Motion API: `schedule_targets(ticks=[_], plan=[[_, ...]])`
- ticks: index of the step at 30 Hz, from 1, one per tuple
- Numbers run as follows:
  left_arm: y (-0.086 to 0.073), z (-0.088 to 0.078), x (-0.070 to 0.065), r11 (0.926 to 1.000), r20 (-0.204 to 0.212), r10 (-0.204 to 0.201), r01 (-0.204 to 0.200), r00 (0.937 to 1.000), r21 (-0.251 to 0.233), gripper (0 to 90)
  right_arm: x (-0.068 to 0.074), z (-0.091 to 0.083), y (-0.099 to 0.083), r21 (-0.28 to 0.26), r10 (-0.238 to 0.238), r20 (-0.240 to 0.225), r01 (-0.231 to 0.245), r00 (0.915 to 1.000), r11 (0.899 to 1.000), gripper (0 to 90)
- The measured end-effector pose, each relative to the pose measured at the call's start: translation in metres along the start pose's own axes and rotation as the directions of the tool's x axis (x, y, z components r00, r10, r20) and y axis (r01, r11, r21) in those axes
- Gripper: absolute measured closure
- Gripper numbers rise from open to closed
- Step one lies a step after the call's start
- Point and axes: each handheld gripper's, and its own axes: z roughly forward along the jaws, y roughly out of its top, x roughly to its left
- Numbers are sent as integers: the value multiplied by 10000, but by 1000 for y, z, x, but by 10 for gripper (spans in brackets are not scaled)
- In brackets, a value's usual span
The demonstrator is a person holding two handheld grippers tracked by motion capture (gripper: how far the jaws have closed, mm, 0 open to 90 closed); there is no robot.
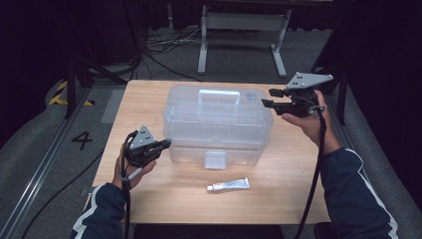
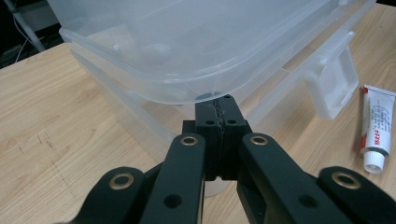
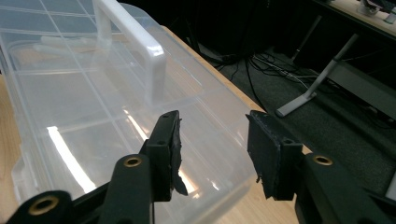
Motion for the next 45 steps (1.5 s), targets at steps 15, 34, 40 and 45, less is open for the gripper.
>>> schedule_targets(ticks=[15, 34, 40, 45], plan=[[0, 0, 0, 9999, 11, 122, -122, 9999, 36, 896, -14, -20, -56, 110, 283, 483, -289, 9984, 9995, 451], [1, 0, -1, 9999, -29, 133, -133, 9999, 56, 895, 13, 2, -111, 1069, -344, -624, 410, 9975, 9934, 409], [1, 0, -1, 9999, -10, 160, -160, 9999, 49, 896, 19, 8, -117, 897, -489, -615, 543, 9969, 9945, 409], [1, 0, -1, 9998, -15, 199, -199, 9998, 66, 896, 20, 13, -120, 739, -336, -822, 398, 9960, 9965, 410]])
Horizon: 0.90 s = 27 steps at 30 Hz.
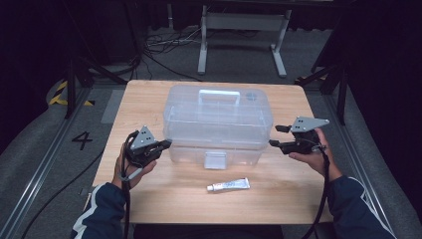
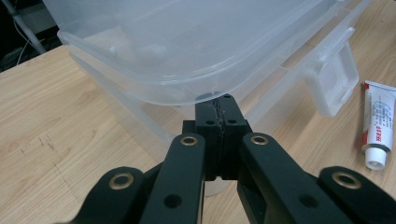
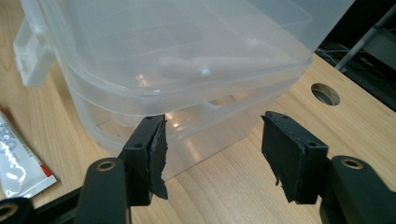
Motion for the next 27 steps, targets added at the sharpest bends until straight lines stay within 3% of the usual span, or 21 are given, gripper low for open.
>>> schedule_targets(ticks=[9, 19, 27], plan=[[0, 0, 0, 10000, -29, 71, -71, 10000, 9, 887, 4, 6, -3, -492, -84, 82, 88, 9999, 9988, 409], [1, -1, -1, 9999, 37, 105, -105, 9999, -67, 856, 3, -1, -2, -1024, -64, 411, 105, 9991, 9947, 418], [2, 1, -4, 9999, 281, 130, -128, 9995, -74, 809, 7, -7, 4, -1947, -228, 1197, 460, 9925, 9798, 485]])
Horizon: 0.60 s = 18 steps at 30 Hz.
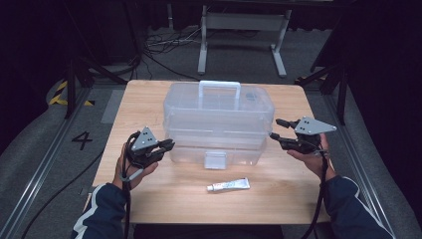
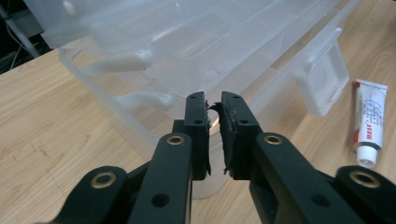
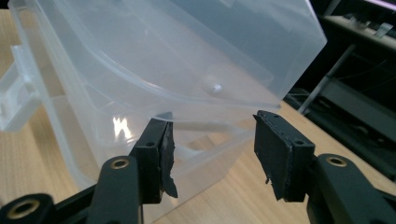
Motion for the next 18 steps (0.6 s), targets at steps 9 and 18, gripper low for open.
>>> schedule_targets(ticks=[9, 18], plan=[[0, 1, -2, 10000, 149, 37, -37, 9999, -13, 800, 12, 1, 14, -657, -949, 1183, 1032, 9884, 9925, 603], [0, 1, -2, 10000, 279, 0, 1, 9996, -45, 768, 14, 4, 25, -1347, -1012, 2214, 1332, 9699, 9819, 674]])
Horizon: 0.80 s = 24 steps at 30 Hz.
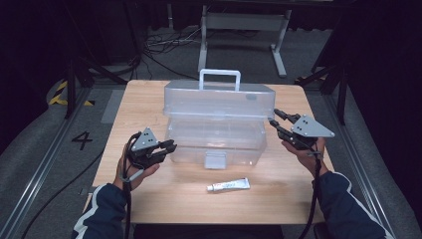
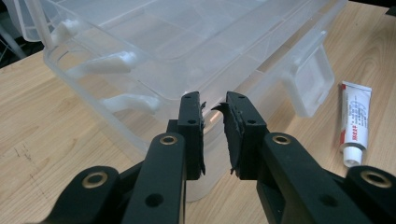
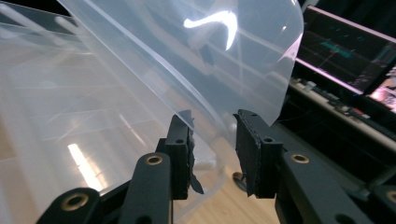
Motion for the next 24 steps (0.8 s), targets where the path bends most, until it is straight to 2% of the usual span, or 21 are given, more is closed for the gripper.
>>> schedule_targets(ticks=[3, 5, 6, 8, 10, 15, 18, 22, 24], plan=[[1, -1, -1, 10000, -17, 73, -73, 10000, -8, 760, -1, 4, 2, -27, 13, 506, -12, 9987, 10000, 704], [1, -1, 0, 10000, 15, 63, -63, 10000, -27, 750, -4, 8, 3, -12, 144, 687, -144, 9975, 9999, 720], [1, 0, 0, 10000, 31, 77, -77, 10000, 12, 748, -4, 10, 4, -66, 241, 938, -236, 9953, 9997, 729], [1, 1, 0, 9999, 2, 89, -89, 10000, 52, 742, -4, 12, 4, -122, 349, 1050, -338, 9939, 9994, 733], [1, 3, 0, 9999, 55, 112, -112, 9999, 81, 736, -4, 17, 5, -173, 510, 1408, -490, 9887, 9986, 751], [1, 5, -1, 9997, 72, 235, -235, 9997, 78, 702, -5, 22, 6, -229, 690, 1787, -660, 9815, 9976, 773], [1, 5, -2, 9993, -7, 357, -357, 9994, 105, 684, -2, 24, 8, -109, 612, 2056, -603, 9767, 9981, 788], [2, 5, -6, 9981, 93, 576, -578, 9983, 219, 574, -2, 26, 9, -5, 565, 2116, -577, 9757, 9983, 799], [3, 6, -9, 9963, 170, 799, -804, 9967, 295, 552, -2, 26, 10, 58, 486, 2183, -511, 9747, 9987, 801]])
